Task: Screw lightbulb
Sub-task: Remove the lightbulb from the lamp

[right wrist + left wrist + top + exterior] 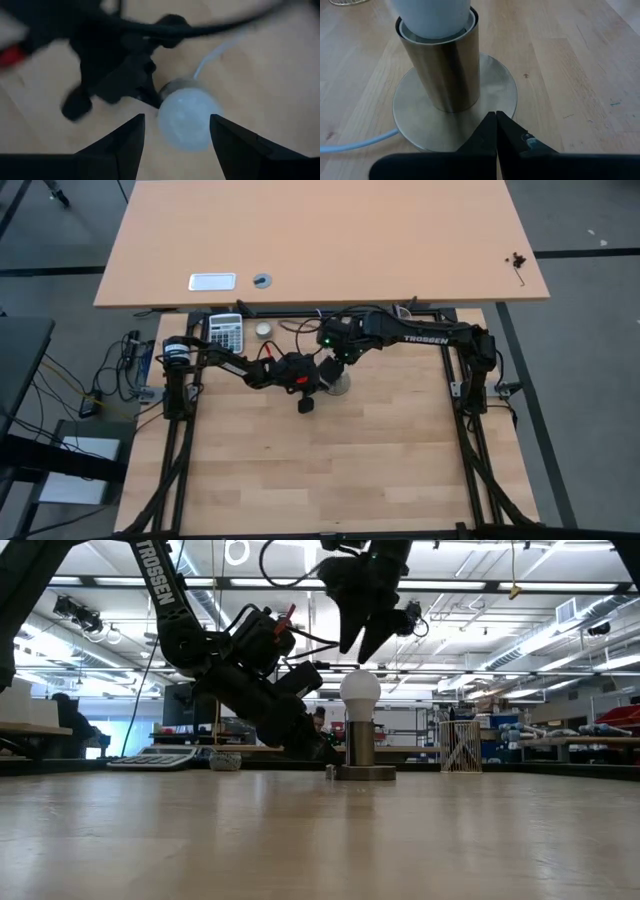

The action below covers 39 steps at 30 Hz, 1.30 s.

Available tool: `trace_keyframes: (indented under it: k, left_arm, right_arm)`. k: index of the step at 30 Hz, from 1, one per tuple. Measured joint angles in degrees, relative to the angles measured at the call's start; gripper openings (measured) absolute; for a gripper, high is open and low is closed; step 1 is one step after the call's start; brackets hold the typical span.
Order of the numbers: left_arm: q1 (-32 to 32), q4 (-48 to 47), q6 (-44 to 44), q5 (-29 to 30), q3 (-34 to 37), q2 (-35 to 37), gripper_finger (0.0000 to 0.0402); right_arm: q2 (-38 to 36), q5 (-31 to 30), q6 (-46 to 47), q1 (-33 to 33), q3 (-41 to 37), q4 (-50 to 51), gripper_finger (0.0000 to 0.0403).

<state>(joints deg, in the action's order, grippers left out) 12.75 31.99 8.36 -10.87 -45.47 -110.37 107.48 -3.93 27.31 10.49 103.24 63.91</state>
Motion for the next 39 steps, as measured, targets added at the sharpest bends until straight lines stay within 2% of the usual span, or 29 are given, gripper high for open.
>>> trace_keyframes:
  k: [3,6,11,19,22,35,37,39]
  left_arm:
    - [0.0,0.0,0.0,0.0,0.0,0.0,0.0001]
    - [0.0,0.0,0.0,0.0,0.0,0.0,0.0001]
    - [0.0,0.0,0.0,0.0,0.0,0.0,0.0001]
    - [0.0,0.0,0.0,0.0,0.0,0.0,0.0001]
    - [0.0,0.0,0.0,0.0,0.0,0.0,0.0001]
    - [0.0,0.0,0.0,0.0,0.0,0.0,0.0001]
    - [0.0,0.0,0.0,0.0,0.0,0.0,0.0001]
    - [0.0,0.0,0.0,0.0,0.0,0.0,0.0001]
  right_arm:
    - [0.1,0.5,12.1,-0.3,-0.6,0.1,0.0228]
    - [0.3,-1.3,16.2,-0.7,-2.3,-0.9,0.0228]
    - [0.1,-2.5,19.2,-0.6,-5.0,-2.2,0.0229]
    - [0.1,-2.5,17.5,0.2,-6.1,-2.8,0.0228]
    - [0.1,-2.1,10.6,0.6,-6.1,-2.9,0.0228]
    - [0.1,0.3,-46.9,2.4,-6.2,-2.4,0.0227]
    - [0.1,0.1,-50.9,2.4,-6.1,-2.3,0.0227]
    - [0.2,0.1,-50.9,2.3,-5.5,-2.0,0.0227]
